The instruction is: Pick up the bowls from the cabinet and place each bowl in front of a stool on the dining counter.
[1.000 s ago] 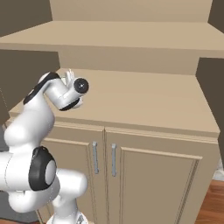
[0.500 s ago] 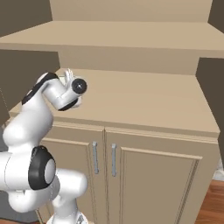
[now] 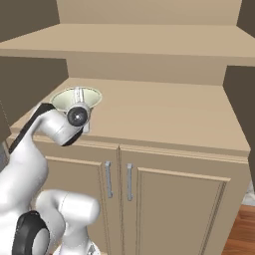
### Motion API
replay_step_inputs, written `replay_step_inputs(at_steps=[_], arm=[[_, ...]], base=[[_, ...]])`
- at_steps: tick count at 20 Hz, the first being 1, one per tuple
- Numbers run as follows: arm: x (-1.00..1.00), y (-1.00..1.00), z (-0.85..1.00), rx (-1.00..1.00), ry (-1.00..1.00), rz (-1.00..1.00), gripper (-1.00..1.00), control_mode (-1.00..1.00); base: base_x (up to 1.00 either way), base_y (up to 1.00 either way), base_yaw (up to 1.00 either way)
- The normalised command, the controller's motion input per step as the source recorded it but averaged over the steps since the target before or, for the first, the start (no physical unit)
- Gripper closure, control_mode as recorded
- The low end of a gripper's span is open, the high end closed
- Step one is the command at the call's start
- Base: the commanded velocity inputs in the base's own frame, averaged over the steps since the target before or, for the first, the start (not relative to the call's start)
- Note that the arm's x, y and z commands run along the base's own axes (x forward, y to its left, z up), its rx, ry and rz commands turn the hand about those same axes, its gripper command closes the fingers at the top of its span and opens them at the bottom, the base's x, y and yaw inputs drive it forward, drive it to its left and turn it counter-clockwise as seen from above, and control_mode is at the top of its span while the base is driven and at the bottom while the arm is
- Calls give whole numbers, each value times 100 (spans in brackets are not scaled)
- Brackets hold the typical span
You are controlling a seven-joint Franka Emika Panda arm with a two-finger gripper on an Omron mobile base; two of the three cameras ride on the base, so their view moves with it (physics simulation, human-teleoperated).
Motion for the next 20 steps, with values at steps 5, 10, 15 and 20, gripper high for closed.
replay_step_inputs(at_steps=[5,10,15,20], arm=[[-68,-45,62,0,9,-25,100,-100],[-51,-57,64,0,34,-23,100,-100],[-65,-58,32,0,28,-21,100,-100],[-96,-51,18,1,10,-15,100,-100]], base=[[0,0,0],[0,0,0],[0,0,0],[0,0,0]])
